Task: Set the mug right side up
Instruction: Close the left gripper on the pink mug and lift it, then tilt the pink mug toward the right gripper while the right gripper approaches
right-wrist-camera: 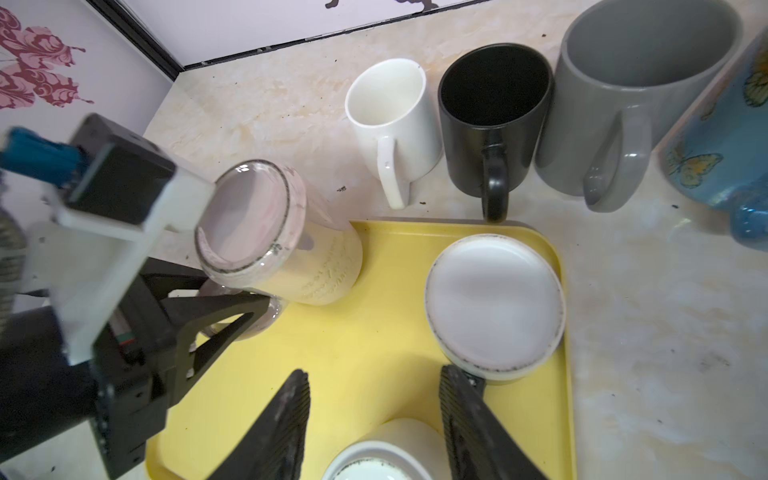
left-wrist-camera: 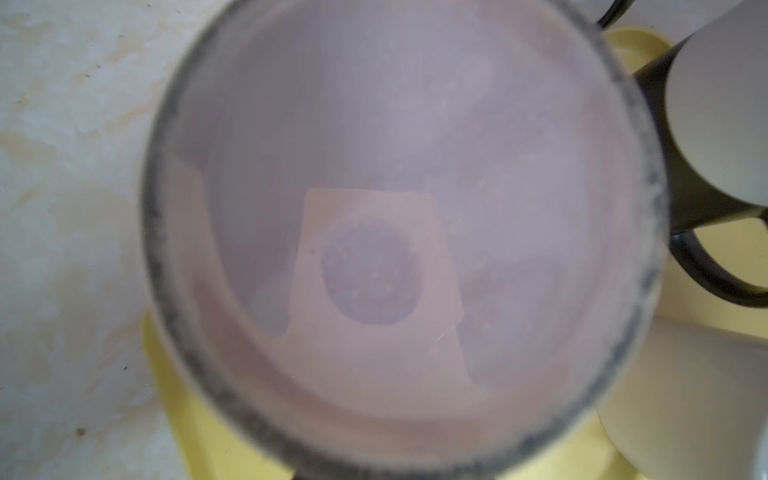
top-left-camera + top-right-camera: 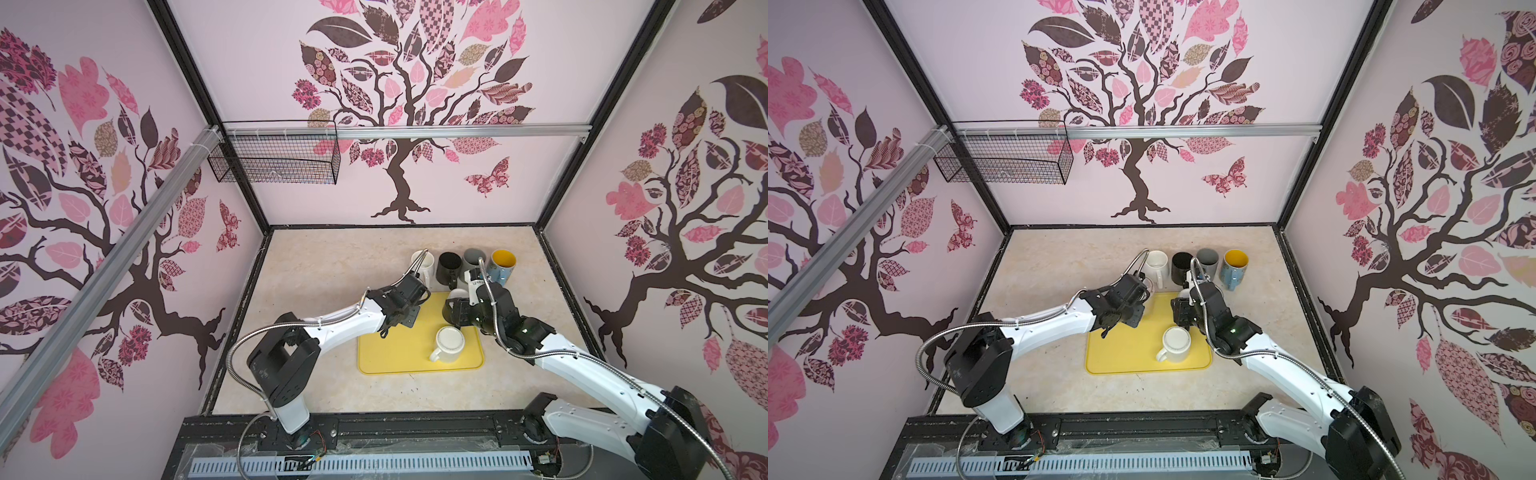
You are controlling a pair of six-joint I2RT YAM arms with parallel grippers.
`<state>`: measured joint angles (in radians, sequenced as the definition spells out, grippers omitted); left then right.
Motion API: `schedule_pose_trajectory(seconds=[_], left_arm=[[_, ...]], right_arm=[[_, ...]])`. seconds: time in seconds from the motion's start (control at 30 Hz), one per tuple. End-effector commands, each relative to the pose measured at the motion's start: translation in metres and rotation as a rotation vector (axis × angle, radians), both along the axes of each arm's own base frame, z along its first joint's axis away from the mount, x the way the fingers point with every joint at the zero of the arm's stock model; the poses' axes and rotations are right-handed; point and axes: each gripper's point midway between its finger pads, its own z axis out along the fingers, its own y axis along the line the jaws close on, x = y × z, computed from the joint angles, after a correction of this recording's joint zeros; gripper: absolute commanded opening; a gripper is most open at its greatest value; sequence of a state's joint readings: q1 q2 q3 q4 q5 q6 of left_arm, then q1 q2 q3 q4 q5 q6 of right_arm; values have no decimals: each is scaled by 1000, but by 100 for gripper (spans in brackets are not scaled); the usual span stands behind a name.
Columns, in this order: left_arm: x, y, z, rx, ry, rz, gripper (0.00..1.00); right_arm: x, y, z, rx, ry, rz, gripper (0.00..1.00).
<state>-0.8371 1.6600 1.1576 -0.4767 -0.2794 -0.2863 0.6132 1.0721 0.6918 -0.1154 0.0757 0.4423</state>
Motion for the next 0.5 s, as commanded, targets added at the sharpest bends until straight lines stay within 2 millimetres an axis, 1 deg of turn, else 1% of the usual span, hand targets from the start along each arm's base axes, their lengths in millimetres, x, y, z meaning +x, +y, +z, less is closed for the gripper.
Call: schedule_pose_trajectory(seconds=[0.0,0.2,0.37,0.47], left_arm=[[8,2,57,-148,-163,42,0],[-13,5,116,-401,-237,26,0],[-34,9,174,-699,-282,-7,0],[-44,16,199,-864,-278,-23,0]], right_arm=[[-3,14,15,94,-28,53,54],[-13,31,22,215,-15,129,54],[-17,35,33,267,-36,154,55],[-23,39,43,313,-47,181,55]])
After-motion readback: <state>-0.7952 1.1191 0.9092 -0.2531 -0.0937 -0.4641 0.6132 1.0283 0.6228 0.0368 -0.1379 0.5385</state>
